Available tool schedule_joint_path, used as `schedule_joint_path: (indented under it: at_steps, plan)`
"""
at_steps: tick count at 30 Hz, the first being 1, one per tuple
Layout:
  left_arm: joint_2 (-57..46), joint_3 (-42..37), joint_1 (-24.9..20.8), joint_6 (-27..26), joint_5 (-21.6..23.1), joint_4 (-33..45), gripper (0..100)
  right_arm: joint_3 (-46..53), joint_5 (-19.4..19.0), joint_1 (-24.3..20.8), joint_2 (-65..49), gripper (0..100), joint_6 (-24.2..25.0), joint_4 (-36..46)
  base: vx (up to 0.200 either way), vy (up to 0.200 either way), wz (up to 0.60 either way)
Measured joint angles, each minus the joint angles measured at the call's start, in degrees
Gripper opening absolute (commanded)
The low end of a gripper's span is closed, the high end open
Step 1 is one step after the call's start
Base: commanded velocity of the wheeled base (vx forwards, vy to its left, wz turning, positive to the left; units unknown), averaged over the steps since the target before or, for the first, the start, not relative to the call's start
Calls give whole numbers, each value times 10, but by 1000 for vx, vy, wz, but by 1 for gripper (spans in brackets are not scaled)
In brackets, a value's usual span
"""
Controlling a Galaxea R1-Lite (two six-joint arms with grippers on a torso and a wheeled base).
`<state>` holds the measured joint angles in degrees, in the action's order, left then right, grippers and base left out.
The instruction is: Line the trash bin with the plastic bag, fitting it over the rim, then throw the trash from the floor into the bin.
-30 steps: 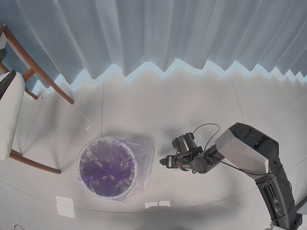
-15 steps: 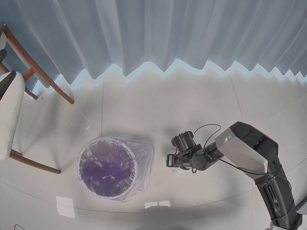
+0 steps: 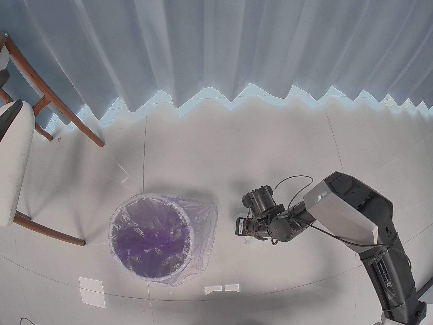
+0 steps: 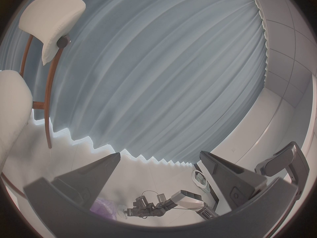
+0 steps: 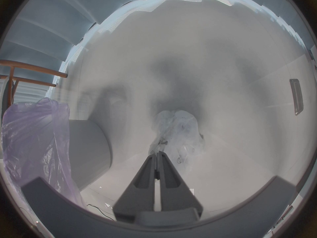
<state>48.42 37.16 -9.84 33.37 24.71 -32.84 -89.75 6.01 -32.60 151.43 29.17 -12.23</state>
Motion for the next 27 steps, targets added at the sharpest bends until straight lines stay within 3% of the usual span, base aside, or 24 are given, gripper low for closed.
schedule_joint_path:
  at_steps: [12, 23, 27]
  plan:
    - [0, 1, 0, -1, 0, -1, 100, 162, 0, 0, -152, 0, 44, -33, 0, 0, 0]
    - [-5, 0, 1, -1, -1, -1, 100, 289, -71, -20, -424, 0, 141, -37, 0, 0, 0]
    - [-6, 0, 3, 1, -4, 0, 100, 298, -96, -55, -514, 0, 177, -10, 0, 200, 0]
